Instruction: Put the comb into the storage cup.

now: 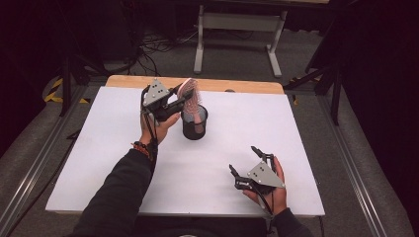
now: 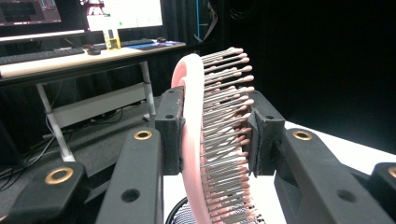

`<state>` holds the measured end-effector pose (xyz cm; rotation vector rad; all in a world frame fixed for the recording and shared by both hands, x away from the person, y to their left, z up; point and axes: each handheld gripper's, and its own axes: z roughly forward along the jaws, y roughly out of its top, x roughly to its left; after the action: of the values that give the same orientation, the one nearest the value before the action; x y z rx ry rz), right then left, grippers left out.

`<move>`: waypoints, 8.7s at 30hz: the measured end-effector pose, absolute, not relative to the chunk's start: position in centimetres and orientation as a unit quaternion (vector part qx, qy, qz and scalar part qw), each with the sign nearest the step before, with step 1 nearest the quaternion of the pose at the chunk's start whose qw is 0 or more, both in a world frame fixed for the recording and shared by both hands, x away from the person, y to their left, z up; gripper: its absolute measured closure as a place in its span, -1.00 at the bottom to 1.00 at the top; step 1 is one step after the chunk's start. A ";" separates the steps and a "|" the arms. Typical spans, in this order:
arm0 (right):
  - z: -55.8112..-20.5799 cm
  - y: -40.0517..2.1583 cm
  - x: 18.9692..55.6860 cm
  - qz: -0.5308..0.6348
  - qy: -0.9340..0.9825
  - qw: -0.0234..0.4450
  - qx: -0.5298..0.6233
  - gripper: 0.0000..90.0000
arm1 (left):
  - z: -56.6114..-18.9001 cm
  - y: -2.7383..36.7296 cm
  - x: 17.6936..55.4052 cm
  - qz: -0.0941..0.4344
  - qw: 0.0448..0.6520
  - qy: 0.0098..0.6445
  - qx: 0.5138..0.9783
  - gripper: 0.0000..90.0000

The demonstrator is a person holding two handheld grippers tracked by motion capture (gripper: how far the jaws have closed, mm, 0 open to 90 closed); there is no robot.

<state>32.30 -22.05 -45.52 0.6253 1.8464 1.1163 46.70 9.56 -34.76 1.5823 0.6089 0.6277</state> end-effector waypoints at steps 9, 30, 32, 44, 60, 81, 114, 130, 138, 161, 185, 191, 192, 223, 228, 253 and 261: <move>-45.6 -22.1 32.3 0.448 0.741 0.432 0.252 -0.76 | -35.7 9.3 46.9 0.265 0.617 0.269 0.691 0.43; -45.7 -21.9 32.4 0.444 0.746 0.430 0.249 -0.76 | -36.5 9.3 47.0 0.260 0.620 0.275 0.687 0.41; -45.7 -21.9 32.4 0.442 0.747 0.430 0.247 -0.76 | -36.6 9.4 47.1 0.259 0.620 0.277 0.687 0.41; -45.8 -21.8 32.4 0.435 0.752 0.428 0.247 -0.76 | -37.1 10.5 47.6 0.268 0.616 0.309 0.674 0.37; -45.9 -21.7 32.5 0.427 0.757 0.431 0.244 -0.76 | -38.0 12.7 48.2 0.254 0.618 0.342 0.661 0.34; -46.1 -21.6 32.5 0.421 0.762 0.430 0.241 -0.76 | -38.4 14.2 48.6 0.253 0.591 0.345 0.684 0.02; -45.9 -21.7 32.3 0.429 0.755 0.434 0.240 -0.75 | -37.6 13.9 48.3 0.276 0.579 0.314 0.700 -0.96; -45.5 -21.9 32.0 0.439 0.738 0.451 0.241 -0.73 | -37.2 14.1 47.1 0.294 0.568 0.287 0.714 -0.89; -45.4 -21.8 31.8 0.443 0.737 0.452 0.236 -0.73 | -36.7 14.3 46.2 0.298 0.561 0.264 0.726 -0.90; -45.4 -21.8 31.9 0.442 0.738 0.452 0.236 -0.73 | -37.2 15.3 43.3 0.314 0.545 0.213 0.748 -0.90; -45.4 -21.7 31.9 0.440 0.739 0.452 0.237 -0.73 | -37.8 14.9 40.3 0.323 0.531 0.157 0.768 -0.90; -45.4 -21.7 31.9 0.440 0.739 0.452 0.235 -0.74 | -38.1 14.5 39.8 0.321 0.529 0.148 0.772 -0.88; -45.4 -21.7 31.9 0.440 0.739 0.452 0.235 -0.74 | -38.2 14.5 39.7 0.321 0.528 0.146 0.772 -0.88; -45.4 -21.6 31.8 0.442 0.739 0.452 0.233 -0.74 | -40.1 14.7 37.4 0.323 0.520 0.117 0.782 -0.87; -45.4 -21.7 31.8 0.445 0.738 0.451 0.233 -0.74 | -40.4 14.6 37.1 0.320 0.519 0.115 0.784 -0.87; -45.3 -21.7 31.7 0.443 0.737 0.455 0.229 -0.74 | -41.4 15.6 35.0 0.325 0.503 0.106 0.794 -0.88; -45.3 -21.7 31.6 0.443 0.737 0.457 0.228 -0.74 | -41.8 16.1 34.6 0.325 0.496 0.103 0.799 -0.89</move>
<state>31.63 -21.68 -45.26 0.5628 1.8156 1.0926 34.57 16.14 -41.78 1.9349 0.2495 0.7862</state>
